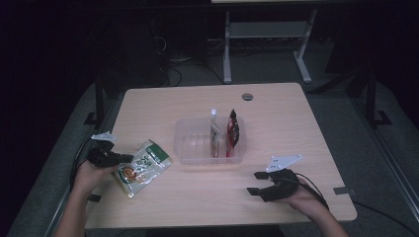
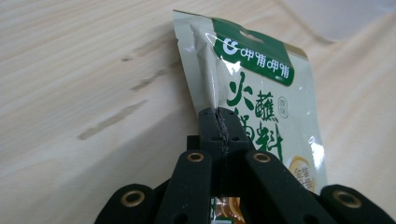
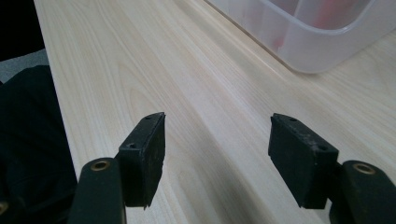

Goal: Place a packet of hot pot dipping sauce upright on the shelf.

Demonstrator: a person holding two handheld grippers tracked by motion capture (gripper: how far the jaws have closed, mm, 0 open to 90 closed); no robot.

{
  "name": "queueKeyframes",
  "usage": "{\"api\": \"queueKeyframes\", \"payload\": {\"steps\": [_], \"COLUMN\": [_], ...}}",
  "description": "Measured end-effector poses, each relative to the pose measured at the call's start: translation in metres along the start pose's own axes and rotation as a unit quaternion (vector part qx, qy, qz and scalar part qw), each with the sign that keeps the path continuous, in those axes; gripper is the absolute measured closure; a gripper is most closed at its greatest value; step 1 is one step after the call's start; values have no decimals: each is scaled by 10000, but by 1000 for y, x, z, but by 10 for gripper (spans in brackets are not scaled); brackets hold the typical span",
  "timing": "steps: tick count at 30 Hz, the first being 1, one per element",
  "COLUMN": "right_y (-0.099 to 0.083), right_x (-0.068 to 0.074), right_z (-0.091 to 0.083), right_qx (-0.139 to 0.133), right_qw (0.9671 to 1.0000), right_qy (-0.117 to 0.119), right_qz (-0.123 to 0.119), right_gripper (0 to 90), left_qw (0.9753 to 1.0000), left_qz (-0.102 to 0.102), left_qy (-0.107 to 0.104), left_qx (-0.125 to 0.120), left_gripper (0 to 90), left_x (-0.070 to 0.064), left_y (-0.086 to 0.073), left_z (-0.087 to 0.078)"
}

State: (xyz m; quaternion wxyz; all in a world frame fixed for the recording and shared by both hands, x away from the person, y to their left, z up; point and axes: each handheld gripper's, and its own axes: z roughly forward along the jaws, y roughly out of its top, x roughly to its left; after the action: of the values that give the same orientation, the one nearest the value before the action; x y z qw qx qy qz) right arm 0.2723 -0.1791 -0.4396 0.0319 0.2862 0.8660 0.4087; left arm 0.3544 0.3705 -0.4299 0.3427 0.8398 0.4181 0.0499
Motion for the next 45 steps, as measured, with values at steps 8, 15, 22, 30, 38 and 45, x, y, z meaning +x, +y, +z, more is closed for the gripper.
{"api": "queueKeyframes", "payload": {"steps": [8, 15, 22, 30, 38, 45], "right_y": [0, 1, 0, 0, 0, 0], "right_x": [0, 1, 0, 0, -1, -1], "right_z": [-1, 0, -1, 0, 0, -1], "right_qx": [4, -4, 4, -16, 12, 13], "right_qw": [10000, 10000, 10000, 10000, 10000, 10000], "right_qy": [-15, -17, -22, -24, -43, -44], "right_qz": [21, -30, 46, -35, 3, -6], "right_gripper": [362, 362, 363, 363, 362, 362], "left_qw": [9992, 9965, 9905, 9835, 9699, 9650], "left_qz": [252, 619, 944, 1277, 1786, 1939], "left_qy": [-295, -536, -950, -1241, -1596, -1667], "left_qx": [44, 160, 299, 310, 445, 588], "left_gripper": [900, 900, 900, 900, 900, 900], "left_x": [-30, -62, -90, -121, -162, -174], "left_y": [-7, -7, 0, 18, 51, 61], "left_z": [-8, -5, 7, 28, 67, 102]}}
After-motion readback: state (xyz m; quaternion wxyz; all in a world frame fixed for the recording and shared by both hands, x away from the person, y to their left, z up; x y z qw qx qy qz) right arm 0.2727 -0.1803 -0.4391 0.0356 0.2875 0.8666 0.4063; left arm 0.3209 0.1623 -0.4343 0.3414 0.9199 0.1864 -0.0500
